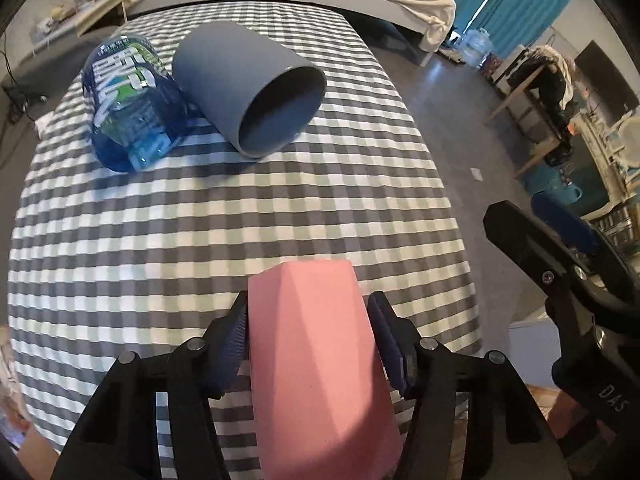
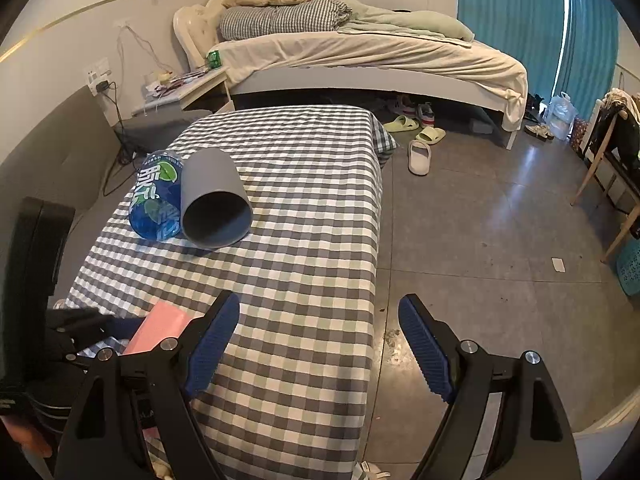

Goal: Flip cup upside down
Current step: 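Rotate the held pink cup upright with the left tool, open end up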

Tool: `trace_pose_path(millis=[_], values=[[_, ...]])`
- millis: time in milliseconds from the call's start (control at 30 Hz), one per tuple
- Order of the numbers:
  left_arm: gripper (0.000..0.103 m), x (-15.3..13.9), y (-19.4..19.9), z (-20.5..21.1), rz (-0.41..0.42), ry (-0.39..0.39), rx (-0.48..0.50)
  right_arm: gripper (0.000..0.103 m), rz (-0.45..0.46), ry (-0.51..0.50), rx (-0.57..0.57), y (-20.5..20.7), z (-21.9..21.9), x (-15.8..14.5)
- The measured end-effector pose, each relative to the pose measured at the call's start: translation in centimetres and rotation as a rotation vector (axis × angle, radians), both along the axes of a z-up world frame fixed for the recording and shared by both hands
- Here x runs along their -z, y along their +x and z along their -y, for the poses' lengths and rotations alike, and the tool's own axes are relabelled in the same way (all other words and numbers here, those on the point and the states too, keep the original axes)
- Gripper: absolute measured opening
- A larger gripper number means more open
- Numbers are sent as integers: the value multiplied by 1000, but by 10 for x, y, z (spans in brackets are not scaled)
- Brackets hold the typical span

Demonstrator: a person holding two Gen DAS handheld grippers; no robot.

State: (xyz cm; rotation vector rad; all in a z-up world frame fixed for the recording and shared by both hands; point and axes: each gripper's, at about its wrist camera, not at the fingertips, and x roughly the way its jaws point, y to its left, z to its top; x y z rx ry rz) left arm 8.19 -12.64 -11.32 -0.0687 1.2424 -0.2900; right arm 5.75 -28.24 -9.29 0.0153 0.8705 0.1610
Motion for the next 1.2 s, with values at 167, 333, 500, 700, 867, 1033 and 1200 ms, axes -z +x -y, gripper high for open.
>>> trace_pose_path(millis=[167,333,500,700,867,1033,1200], values=[[59,-22,-3,-13,107,6,-47,82,8,-30,7,-3,-3,0],[59,-45,-7,-25,290,64,-103,82,19,-28,-2,-6,-7,-1],[59,-34,-13,-23,461,140,-109,82,18,-18,1,-6,-9,0],[59,-29,-43,-21,583,158,-52,82,18,-8,16,-5,-7,-1],[59,-33,-68,-23,561,176,-2,82,21,7,14,-4,-9,-3],[61,-29,-83,-31,514,158,10,82,30,28,6,-7,-15,-8],[77,-19,-90,-30,461,168,33,82,34,33,-5,-12,-23,-9]])
